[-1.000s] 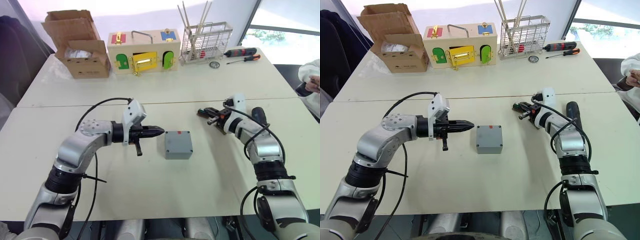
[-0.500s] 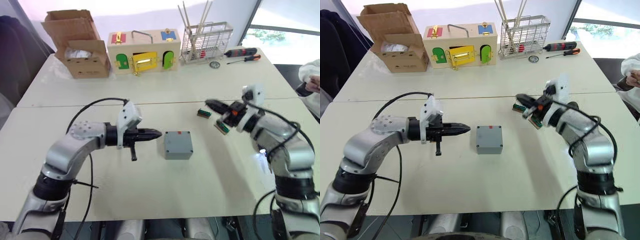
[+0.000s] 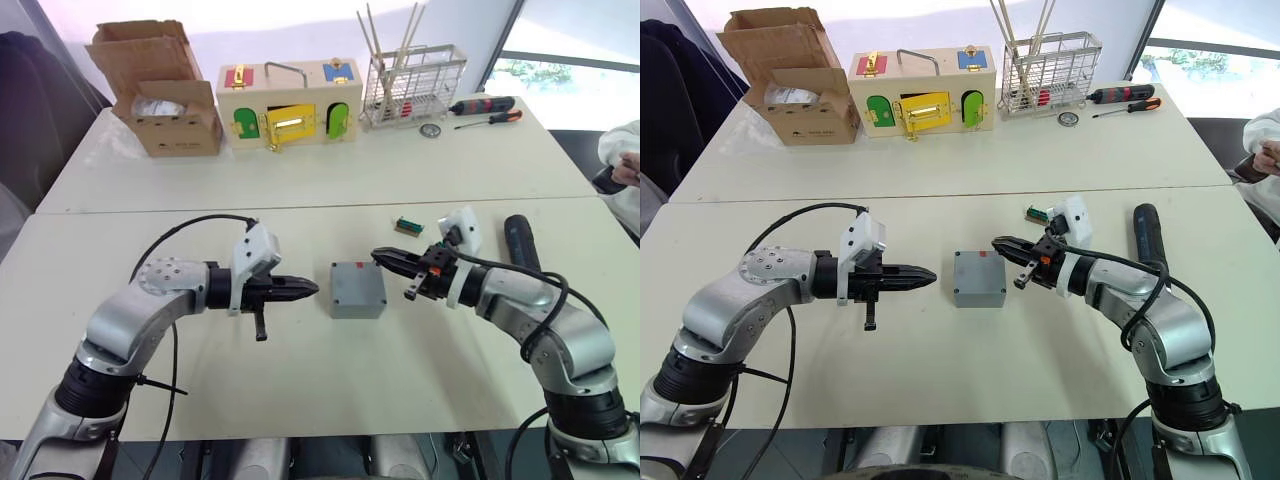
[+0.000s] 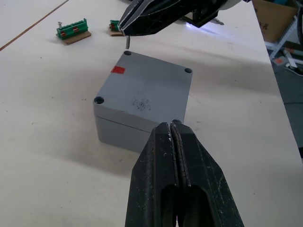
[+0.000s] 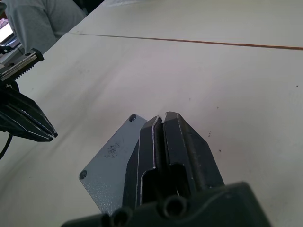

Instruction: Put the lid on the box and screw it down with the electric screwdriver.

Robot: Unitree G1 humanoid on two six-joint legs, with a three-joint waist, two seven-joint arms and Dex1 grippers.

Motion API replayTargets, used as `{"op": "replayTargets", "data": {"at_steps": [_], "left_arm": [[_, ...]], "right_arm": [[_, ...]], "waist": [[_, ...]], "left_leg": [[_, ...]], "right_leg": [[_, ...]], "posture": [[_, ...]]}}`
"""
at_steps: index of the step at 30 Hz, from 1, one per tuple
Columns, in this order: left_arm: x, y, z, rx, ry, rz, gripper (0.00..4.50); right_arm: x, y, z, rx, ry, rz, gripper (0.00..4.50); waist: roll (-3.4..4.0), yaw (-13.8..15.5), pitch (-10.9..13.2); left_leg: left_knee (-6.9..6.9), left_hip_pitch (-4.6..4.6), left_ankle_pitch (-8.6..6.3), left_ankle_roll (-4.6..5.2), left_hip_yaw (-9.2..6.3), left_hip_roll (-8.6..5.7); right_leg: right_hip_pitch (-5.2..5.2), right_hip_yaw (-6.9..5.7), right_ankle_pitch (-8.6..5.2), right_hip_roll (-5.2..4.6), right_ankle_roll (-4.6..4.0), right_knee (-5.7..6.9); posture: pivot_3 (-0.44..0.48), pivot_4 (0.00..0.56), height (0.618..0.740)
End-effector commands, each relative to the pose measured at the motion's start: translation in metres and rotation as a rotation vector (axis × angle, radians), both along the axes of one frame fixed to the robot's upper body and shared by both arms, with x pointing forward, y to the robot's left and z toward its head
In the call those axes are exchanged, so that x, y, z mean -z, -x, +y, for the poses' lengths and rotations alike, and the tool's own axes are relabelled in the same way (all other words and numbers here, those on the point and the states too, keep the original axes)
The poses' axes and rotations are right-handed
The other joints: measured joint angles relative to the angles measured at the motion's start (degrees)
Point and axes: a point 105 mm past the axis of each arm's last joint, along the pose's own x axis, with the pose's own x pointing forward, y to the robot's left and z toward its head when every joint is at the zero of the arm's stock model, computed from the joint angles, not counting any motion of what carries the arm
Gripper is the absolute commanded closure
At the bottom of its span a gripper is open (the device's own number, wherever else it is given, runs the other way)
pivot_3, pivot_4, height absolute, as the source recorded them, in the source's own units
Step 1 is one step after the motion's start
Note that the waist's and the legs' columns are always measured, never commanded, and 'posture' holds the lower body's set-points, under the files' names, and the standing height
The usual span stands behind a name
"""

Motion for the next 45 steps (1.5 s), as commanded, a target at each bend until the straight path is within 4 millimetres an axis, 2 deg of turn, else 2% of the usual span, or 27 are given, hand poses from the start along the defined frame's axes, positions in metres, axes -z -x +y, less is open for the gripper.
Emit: {"op": "replayTargets", "data": {"at_steps": [1,24,32,34,36,39,42,43,45], "left_arm": [[-0.007,0.002,-0.002,0.011,0.010,-0.032,4.50],[-0.007,0.000,-0.003,0.009,0.013,-0.037,4.50],[-0.008,-0.001,-0.004,0.007,0.014,-0.040,4.50],[-0.008,-0.001,-0.004,0.007,0.015,-0.040,4.50],[-0.008,-0.001,-0.005,0.007,0.017,-0.040,4.50],[-0.008,-0.001,-0.007,0.010,0.024,-0.042,4.50],[-0.010,-0.002,-0.010,0.021,0.035,-0.048,4.50],[-0.011,-0.001,-0.011,0.028,0.040,-0.049,4.50],[-0.015,0.001,-0.015,0.056,0.050,-0.060,4.50]], "right_arm": [[-0.003,0.000,-0.001,0.005,0.000,-0.029,4.44],[0.007,-0.006,-0.011,0.053,0.015,-0.022,4.44],[0.014,0.000,0.000,-0.001,0.033,-0.001,4.44],[0.014,0.000,-0.001,0.002,0.039,-0.005,3.87],[0.013,-0.001,-0.002,0.003,0.043,-0.009,3.12],[0.004,-0.002,-0.006,0.005,0.062,-0.050,1.46],[-0.007,-0.002,-0.017,0.017,0.103,-0.075,0.26],[-0.012,-0.001,-0.021,0.016,0.113,-0.080,0.03],[-0.033,0.000,-0.035,0.025,0.119,-0.098,0.03]], "waist": [[0.00,0.0,0.0],[0.00,0.0,0.0],[0.00,0.0,0.0],[0.00,0.0,0.0],[0.00,0.0,0.0],[0.00,0.1,0.0],[0.00,0.1,0.0],[0.00,0.1,0.0],[0.00,0.1,0.0]], "left_leg": [[0.00,0.00,0.00,0.00,0.00,0.00],[0.00,0.00,0.00,0.00,0.00,0.00],[0.00,0.00,0.01,-0.01,0.00,0.00],[0.00,0.00,0.00,-0.01,0.00,0.00],[0.00,0.00,0.00,-0.01,0.00,0.00],[0.00,0.00,0.01,-0.01,0.00,0.00],[0.01,0.00,0.00,-0.01,0.01,-0.01],[0.01,0.00,0.00,-0.01,0.01,-0.01],[0.01,-0.01,0.00,0.00,0.02,-0.01]], "right_leg": [[0.00,0.00,0.00,0.00,0.00,0.00],[0.00,0.00,0.00,0.00,0.00,0.00],[0.00,0.00,0.00,0.00,0.00,0.00],[0.00,0.00,0.00,0.00,0.00,0.00],[0.00,0.00,0.00,0.00,0.00,0.00],[0.00,0.00,0.00,0.00,0.00,0.00],[0.00,0.00,0.00,0.00,0.00,0.00],[0.00,0.00,0.00,0.00,0.00,0.00],[0.00,0.00,0.00,0.00,0.00,-0.01]], "posture": [[0.000,0.150,0.730],[0.000,0.150,0.730],[0.000,0.150,0.730],[0.000,0.150,0.730],[0.000,0.150,0.730],[0.000,0.150,0.730],[0.000,0.150,0.730],[0.000,0.150,0.730],[0.000,0.150,0.730]]}}
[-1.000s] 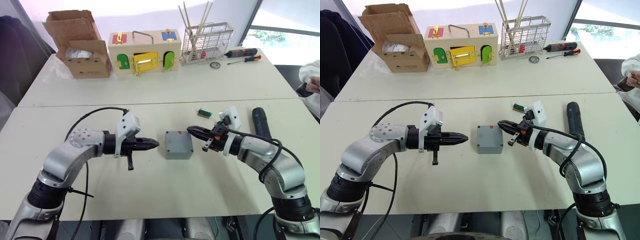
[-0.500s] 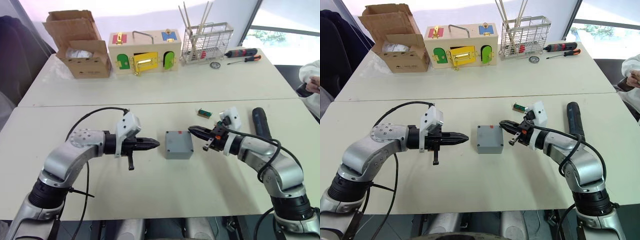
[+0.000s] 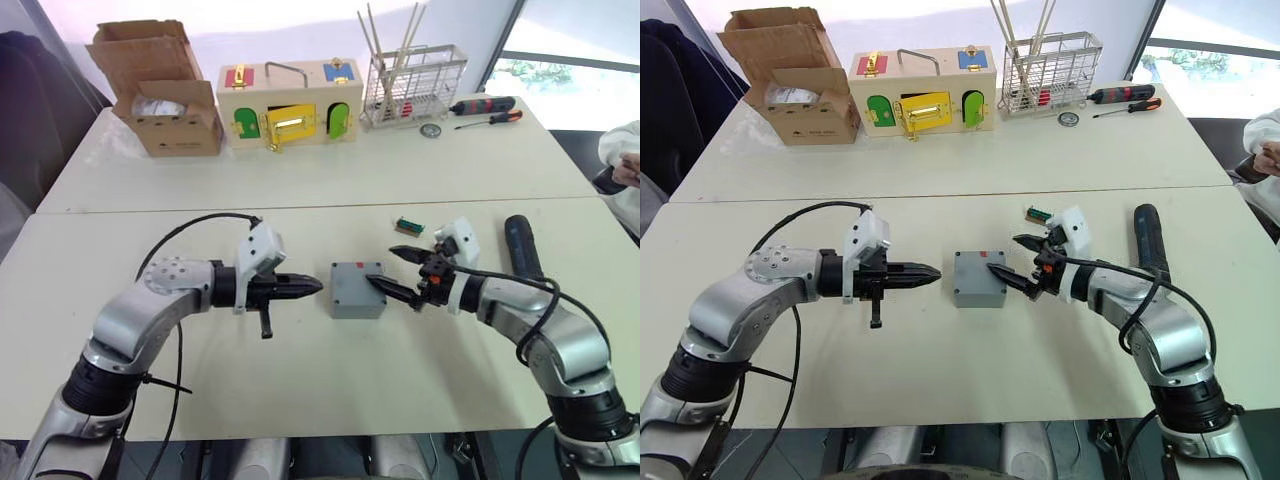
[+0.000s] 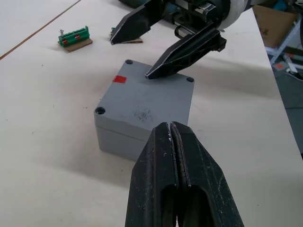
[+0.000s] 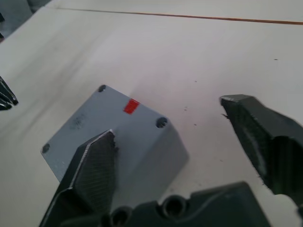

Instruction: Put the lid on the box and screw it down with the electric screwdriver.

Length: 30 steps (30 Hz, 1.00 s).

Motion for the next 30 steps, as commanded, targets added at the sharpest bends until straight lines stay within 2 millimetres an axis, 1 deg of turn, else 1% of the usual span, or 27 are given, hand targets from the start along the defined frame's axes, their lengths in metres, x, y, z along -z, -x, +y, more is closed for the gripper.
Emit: {"op": "replayTargets", "data": {"at_steps": [1,2,3,4,7,10,12,13,14,15,17,19,23,27,30], "left_arm": [[-0.015,0.004,-0.009,0.064,0.021,-0.062,4.50],[-0.018,0.006,-0.012,0.086,0.029,-0.072,4.50],[-0.020,0.007,-0.015,0.100,0.035,-0.079,4.50],[-0.024,0.008,-0.019,0.122,0.045,-0.092,4.50],[-0.027,0.008,-0.028,0.155,0.058,-0.127,4.50],[-0.027,0.010,-0.035,0.184,0.070,-0.144,4.50],[-0.031,0.017,-0.042,0.226,0.089,-0.161,4.50],[-0.032,0.019,-0.044,0.240,0.096,-0.166,4.50],[-0.033,0.022,-0.047,0.254,0.104,-0.170,4.50],[-0.033,0.023,-0.051,0.262,0.109,-0.172,4.50],[-0.030,0.022,-0.056,0.254,0.125,-0.166,4.50],[-0.021,0.020,-0.057,0.236,0.124,-0.162,4.50],[-0.018,0.028,-0.066,0.239,0.144,-0.164,4.50],[-0.016,0.034,-0.071,0.234,0.153,-0.165,4.50],[-0.016,0.039,-0.072,0.222,0.159,-0.168,4.50]], "right_arm": [[-0.053,0.003,-0.017,-0.002,-0.003,-0.112,0.03],[-0.066,0.002,-0.027,0.018,0.001,-0.115,0.03],[-0.074,0.002,-0.035,0.033,0.004,-0.114,0.03],[-0.085,0.001,-0.050,0.071,0.023,-0.102,0.03],[-0.102,0.001,-0.090,0.181,0.081,-0.049,0.03],[-0.104,-0.002,-0.125,0.311,0.157,0.007,0.03],[-0.100,0.001,-0.149,0.386,0.237,0.122,0.03],[-0.098,0.003,-0.156,0.404,0.256,0.169,0.03],[-0.094,0.007,-0.163,0.438,0.246,0.267,0.03],[-0.092,0.009,-0.168,0.462,0.233,0.333,0.03],[-0.088,0.013,-0.167,0.458,0.137,0.478,0.03],[-0.075,0.011,-0.175,0.493,0.155,0.573,0.03],[-0.058,0.006,-0.196,0.555,0.233,0.669,0.03],[-0.051,-0.003,-0.202,0.581,0.242,0.735,0.03],[-0.038,-0.004,-0.206,0.599,0.263,0.814,0.03]], "waist": [[0.01,0.0,0.0],[0.01,0.0,0.0],[0.01,0.1,0.0],[0.01,0.2,0.0],[0.01,0.7,0.0],[0.01,0.9,0.0],[0.05,1.0,0.0],[0.09,1.0,0.0],[0.11,1.0,0.0],[0.15,1.0,0.0],[0.14,0.9,0.0],[0.14,0.6,0.0],[0.19,0.8,0.1],[0.23,0.8,0.1],[0.23,1.0,0.1]], "left_leg": [[0.01,0.00,0.00,0.00,0.01,0.00],[0.01,-0.01,-0.02,0.04,0.01,0.00],[0.02,-0.01,-0.07,0.12,0.01,0.00],[0.02,0.00,-0.16,0.28,0.01,0.00],[0.02,-0.01,-0.18,0.32,0.01,0.01],[0.03,0.00,-0.20,0.35,0.07,0.02],[0.07,0.00,-0.20,0.35,0.12,0.02],[0.09,0.00,-0.20,0.35,0.15,0.02],[0.09,0.01,-0.20,0.36,0.18,0.02],[0.10,0.01,-0.21,0.37,0.19,0.03],[0.09,0.01,-0.22,0.38,0.20,0.04],[0.07,0.01,-0.22,0.39,0.22,0.05],[0.06,-0.02,-0.22,0.39,0.25,0.04],[0.09,-0.03,-0.20,0.35,0.32,0.00],[0.09,-0.03,-0.12,0.20,0.28,0.00]], "right_leg": [[0.00,0.00,0.00,0.00,0.00,0.00],[0.00,0.01,0.00,-0.01,0.00,-0.01],[0.01,0.01,0.00,-0.01,0.00,0.00],[0.01,0.00,0.00,-0.01,0.00,-0.01],[0.03,-0.03,0.00,-0.01,0.00,-0.04],[0.06,0.00,0.00,-0.01,0.00,-0.08],[0.05,0.03,0.00,-0.01,0.00,-0.05],[0.05,0.05,0.00,-0.02,0.00,-0.03],[0.04,0.07,0.00,-0.02,0.00,-0.03],[0.03,0.07,0.00,-0.03,0.00,-0.03],[0.02,0.09,0.00,-0.03,-0.01,-0.06],[0.02,0.09,0.00,-0.03,-0.01,-0.09],[-0.03,0.09,0.00,-0.03,0.00,-0.09],[-0.04,0.13,0.00,-0.05,0.01,-0.09],[-0.05,0.11,0.00,-0.05,0.01,-0.07]], "posture": [[0.000,0.150,0.730],[0.000,0.150,0.730],[0.000,0.150,0.730],[0.000,0.150,0.730],[0.000,0.150,0.730],[0.000,0.150,0.730],[0.000,0.150,0.730],[0.000,0.150,0.730],[0.000,0.150,0.730],[0.000,0.150,0.730],[0.000,0.150,0.730],[0.000,0.150,0.730],[0.000,0.150,0.730],[0.000,0.150,0.730],[0.000,0.150,0.730]]}}
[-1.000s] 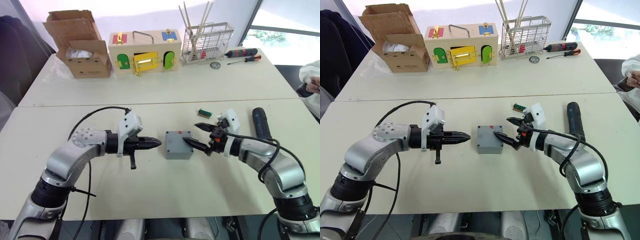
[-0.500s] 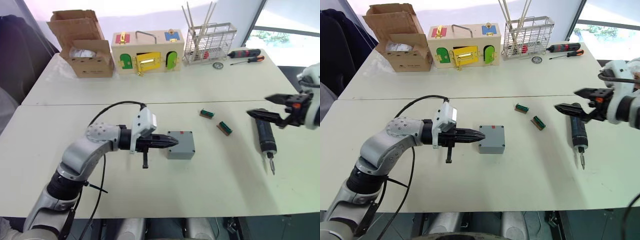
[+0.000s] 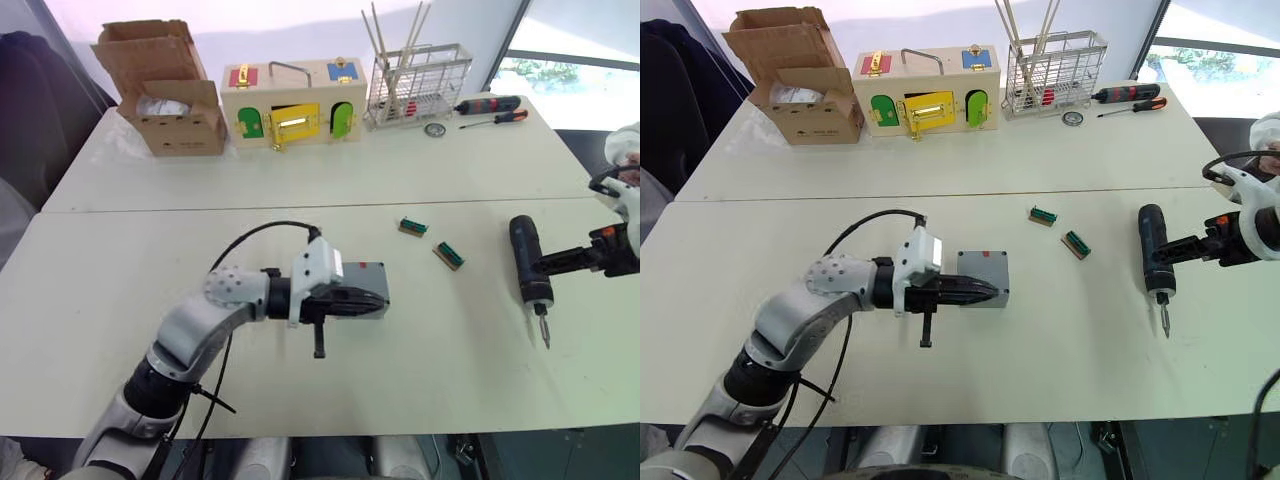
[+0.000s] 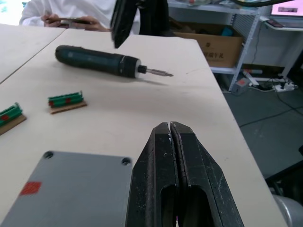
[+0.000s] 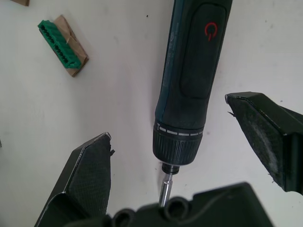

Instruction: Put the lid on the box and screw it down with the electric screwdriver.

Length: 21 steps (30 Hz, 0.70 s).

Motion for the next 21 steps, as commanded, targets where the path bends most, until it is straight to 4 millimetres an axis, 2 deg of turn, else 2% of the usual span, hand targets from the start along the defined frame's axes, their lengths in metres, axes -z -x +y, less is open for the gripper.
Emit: {"op": "replayTargets", "data": {"at_steps": [1,6,11,20,21], "left_arm": [[-0.008,0.009,-0.002,-0.009,0.024,-0.042,4.50],[-0.006,0.015,-0.003,-0.025,0.006,-0.050,4.50],[-0.003,0.014,-0.005,-0.044,0.004,-0.044,4.50],[-0.003,0.009,-0.004,-0.072,0.007,-0.041,4.50],[-0.003,0.008,-0.004,-0.074,0.007,-0.041,4.50]], "right_arm": [[0.010,0.001,-0.012,0.049,0.028,0.074,0.03],[0.033,-0.002,-0.011,0.070,0.032,0.180,0.03],[0.047,-0.011,-0.007,0.098,0.036,0.208,0.03],[0.060,-0.006,-0.002,-0.027,0.072,0.290,2.62],[0.062,-0.005,-0.002,-0.032,0.074,0.298,2.66]], "waist": [[-0.01,0.1,0.0],[0.01,0.2,0.0],[-0.01,0.1,0.0],[-0.07,0.1,-0.1],[-0.08,0.1,-0.1]], "left_leg": [[0.00,0.00,0.06,-0.11,0.00,-0.02],[0.01,0.00,0.08,-0.15,0.00,-0.02],[0.01,0.01,0.10,-0.18,-0.02,-0.05],[0.00,0.03,0.10,-0.20,-0.07,-0.09],[0.00,0.03,0.10,-0.20,-0.07,-0.09]], "right_leg": [[0.00,-0.01,0.00,0.00,0.00,-0.01],[0.01,0.01,0.00,0.00,0.00,0.01],[0.01,0.01,0.00,0.00,0.00,0.01],[0.04,-0.04,0.00,0.03,0.00,0.01],[0.04,-0.04,0.00,0.04,0.00,0.01]], "posture": [[0.000,0.150,0.730],[0.000,0.150,0.730],[0.000,0.150,0.730],[0.000,0.150,0.730],[0.000,0.150,0.730]]}}
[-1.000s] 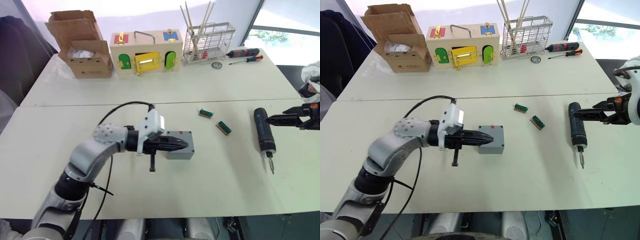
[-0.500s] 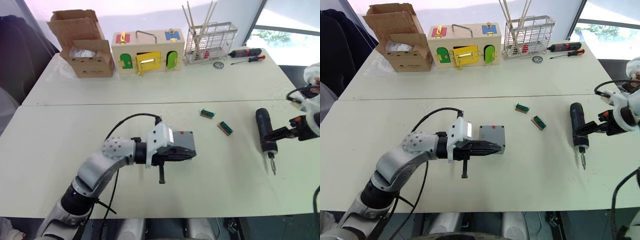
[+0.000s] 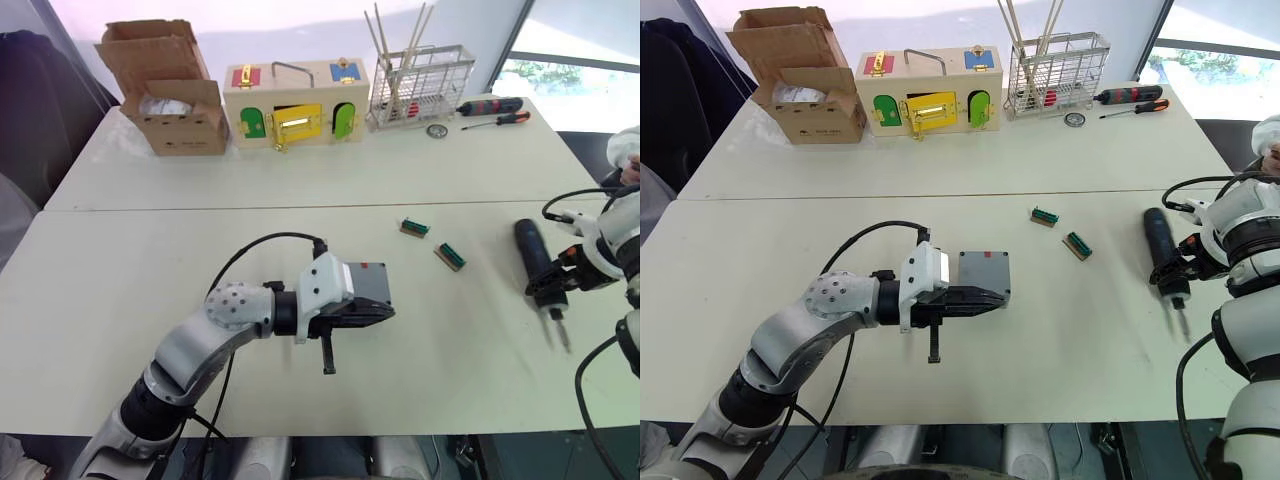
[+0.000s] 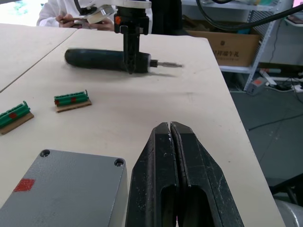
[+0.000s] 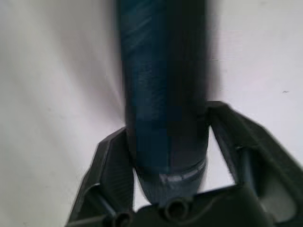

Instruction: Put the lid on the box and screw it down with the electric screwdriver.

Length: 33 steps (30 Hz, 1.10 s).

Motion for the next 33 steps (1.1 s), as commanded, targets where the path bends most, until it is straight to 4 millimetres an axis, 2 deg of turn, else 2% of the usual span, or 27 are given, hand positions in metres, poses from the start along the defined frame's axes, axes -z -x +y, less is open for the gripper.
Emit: {"op": "replayTargets", "data": {"at_steps": [1,4,6,8,11,14,16,19,22,23,25,27,33], "left_arm": [[-0.006,-0.001,-0.001,-0.002,0.015,-0.027,4.50],[-0.006,-0.003,0.002,-0.018,0.015,-0.024,4.50],[-0.008,-0.007,0.007,-0.041,0.018,-0.020,4.50],[-0.012,-0.018,0.016,-0.092,0.036,-0.012,4.50],[-0.017,-0.032,0.032,-0.161,0.057,0.006,4.50],[-0.018,-0.044,0.047,-0.216,0.043,0.024,4.50],[-0.017,-0.048,0.054,-0.232,0.032,0.031,4.50],[-0.017,-0.052,0.058,-0.235,0.028,0.041,4.50],[-0.015,-0.056,0.060,-0.234,0.018,0.057,4.50],[-0.014,-0.058,0.061,-0.232,0.005,0.058,4.50],[-0.011,-0.060,0.057,-0.216,-0.011,0.062,4.50],[-0.010,-0.062,0.049,-0.196,-0.017,0.072,4.50],[0.001,-0.062,0.034,-0.158,-0.053,0.082,4.50]], "right_arm": [[0.010,0.005,0.005,-0.032,-0.030,0.047,2.66],[0.009,0.006,0.000,-0.041,-0.026,0.021,2.66],[-0.002,-0.006,0.002,-0.061,-0.035,-0.075,2.66],[-0.038,-0.034,0.018,-0.129,-0.121,-0.316,2.66],[-0.086,-0.058,0.024,-0.201,-0.084,-0.626,2.66],[-0.133,-0.063,0.041,-0.224,-0.142,-0.983,2.66],[-0.151,-0.056,0.060,-0.244,-0.193,-1.219,2.66],[-0.158,-0.038,0.081,-0.192,-0.279,-1.431,2.66],[-0.154,-0.025,0.099,-0.137,-0.294,-1.536,2.66],[-0.153,-0.022,0.109,-0.124,-0.325,-1.547,2.66],[-0.156,-0.006,0.141,-0.134,-0.526,-1.598,2.66],[-0.149,0.009,0.168,-0.179,-0.681,-1.574,2.66],[-0.119,0.021,0.210,-0.260,-0.748,-1.472,2.66]], "waist": [[0.00,0.0,0.0],[-0.07,0.1,0.0],[-0.09,0.0,0.0],[-0.07,-0.4,0.0],[0.33,-1.3,0.1],[0.39,-1.2,0.1],[0.34,-1.1,0.1],[0.17,-0.8,0.1],[0.21,-0.1,0.1],[0.23,0.1,0.1],[0.23,0.2,0.1],[0.24,0.1,0.1],[0.23,-0.1,0.1]], "left_leg": [[0.00,0.00,0.00,0.00,-0.01,0.00],[0.00,0.00,0.01,-0.01,-0.08,0.01],[0.01,0.00,0.01,-0.02,-0.09,0.01],[0.02,0.00,0.02,-0.04,-0.07,0.00],[-0.02,0.00,0.03,-0.04,0.08,0.03],[-0.27,-0.08,0.03,-0.05,0.12,0.05],[-0.40,-0.11,0.04,-0.07,0.04,0.08],[-0.46,-0.10,0.11,-0.19,-0.17,0.12],[-0.16,-0.10,0.16,-0.27,-0.16,0.09],[-0.07,-0.10,0.16,-0.26,-0.14,0.05],[0.03,-0.10,0.16,-0.24,-0.09,0.02],[-0.06,-0.10,0.15,-0.23,-0.16,0.07],[-0.06,-0.09,0.13,-0.19,-0.13,0.05]], "right_leg": [[0.00,-0.02,0.00,0.00,0.00,0.00],[0.03,-0.07,0.00,0.02,0.00,0.01],[0.05,-0.08,0.00,0.02,0.00,0.00],[0.05,-0.05,0.00,0.01,0.00,0.00],[-0.07,0.09,0.01,-0.04,0.00,0.05],[-0.35,0.10,0.01,-0.02,0.01,0.09],[-0.43,-0.03,0.00,0.01,0.00,0.11],[-0.34,-0.17,0.00,0.03,0.00,0.11],[-0.22,-0.07,0.01,-0.01,0.00,0.21],[-0.21,-0.01,0.01,-0.04,0.01,0.25],[-0.20,0.05,0.01,-0.04,0.00,0.29],[-0.24,0.01,0.01,-0.01,0.00,0.31],[-0.20,0.01,0.01,0.00,0.00,0.29]], "posture": [[0.000,0.150,0.730],[0.000,0.150,0.730],[0.000,0.150,0.730],[0.000,0.150,0.730],[0.000,0.150,0.730],[0.000,0.150,0.730],[0.000,0.150,0.730],[0.000,0.150,0.730],[0.000,0.150,0.730],[0.000,0.150,0.730],[0.000,0.150,0.730],[0.000,0.150,0.730],[0.000,0.150,0.730]]}}
